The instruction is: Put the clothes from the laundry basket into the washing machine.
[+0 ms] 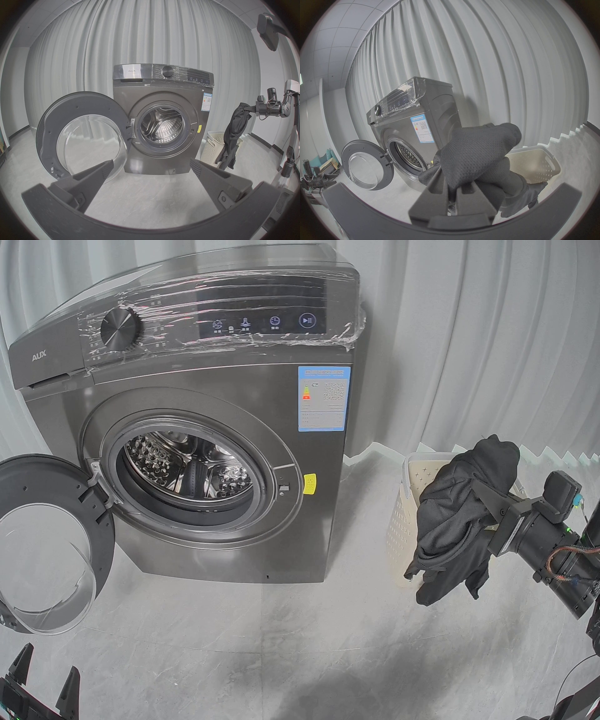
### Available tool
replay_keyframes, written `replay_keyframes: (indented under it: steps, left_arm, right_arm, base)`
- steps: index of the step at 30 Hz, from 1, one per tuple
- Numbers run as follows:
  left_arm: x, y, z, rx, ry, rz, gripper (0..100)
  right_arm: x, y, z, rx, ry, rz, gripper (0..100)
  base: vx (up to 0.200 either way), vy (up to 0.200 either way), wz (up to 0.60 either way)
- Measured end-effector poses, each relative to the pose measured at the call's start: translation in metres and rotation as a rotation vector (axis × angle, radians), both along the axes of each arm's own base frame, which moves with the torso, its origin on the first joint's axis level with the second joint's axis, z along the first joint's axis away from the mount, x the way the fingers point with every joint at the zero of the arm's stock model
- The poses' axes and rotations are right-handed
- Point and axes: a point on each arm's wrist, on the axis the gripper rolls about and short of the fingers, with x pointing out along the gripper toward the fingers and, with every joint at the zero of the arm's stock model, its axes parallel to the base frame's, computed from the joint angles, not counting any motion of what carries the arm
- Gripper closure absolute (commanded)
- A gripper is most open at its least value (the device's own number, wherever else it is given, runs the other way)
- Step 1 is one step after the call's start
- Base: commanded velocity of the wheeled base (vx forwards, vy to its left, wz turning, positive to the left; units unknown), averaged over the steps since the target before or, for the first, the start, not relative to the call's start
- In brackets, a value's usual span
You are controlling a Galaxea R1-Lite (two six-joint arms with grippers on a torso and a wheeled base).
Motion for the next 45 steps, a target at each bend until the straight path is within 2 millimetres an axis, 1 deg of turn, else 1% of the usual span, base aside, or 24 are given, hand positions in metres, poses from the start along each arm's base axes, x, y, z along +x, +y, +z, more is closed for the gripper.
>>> replay_keyframes:
  steps: [14, 26, 44, 45]
  left_arm:
    - [0.0, 0.0, 0.0, 0.0, 0.0, 0.0, 0]
    - [0.0, 0.0, 0.0, 0.0, 0.0, -0.001, 0]
    - [0.0, 0.0, 0.0, -0.001, 0.0, 0.0, 0]
    - [0.0, 0.0, 0.0, -0.001, 0.0, 0.0, 0]
  right_arm:
    - [-0.0045, 0.0053, 0.0001, 0.007, -0.01, 0.034, 100]
    - [-0.0032, 0.0059, 0.0042, 0.017, -0.025, 0.034, 100]
    - [-0.002, 0.0059, 0.0001, 0.008, -0.009, 0.03, 100]
    - [-0.002, 0.0059, -0.0002, 0.007, -0.008, 0.031, 100]
  base:
    - [0.0, 0.2, 0.0]
    - [0.0, 0.0, 0.0]
    - [0.0, 0.0, 0.0]
    - [0.0, 0.2, 0.0]
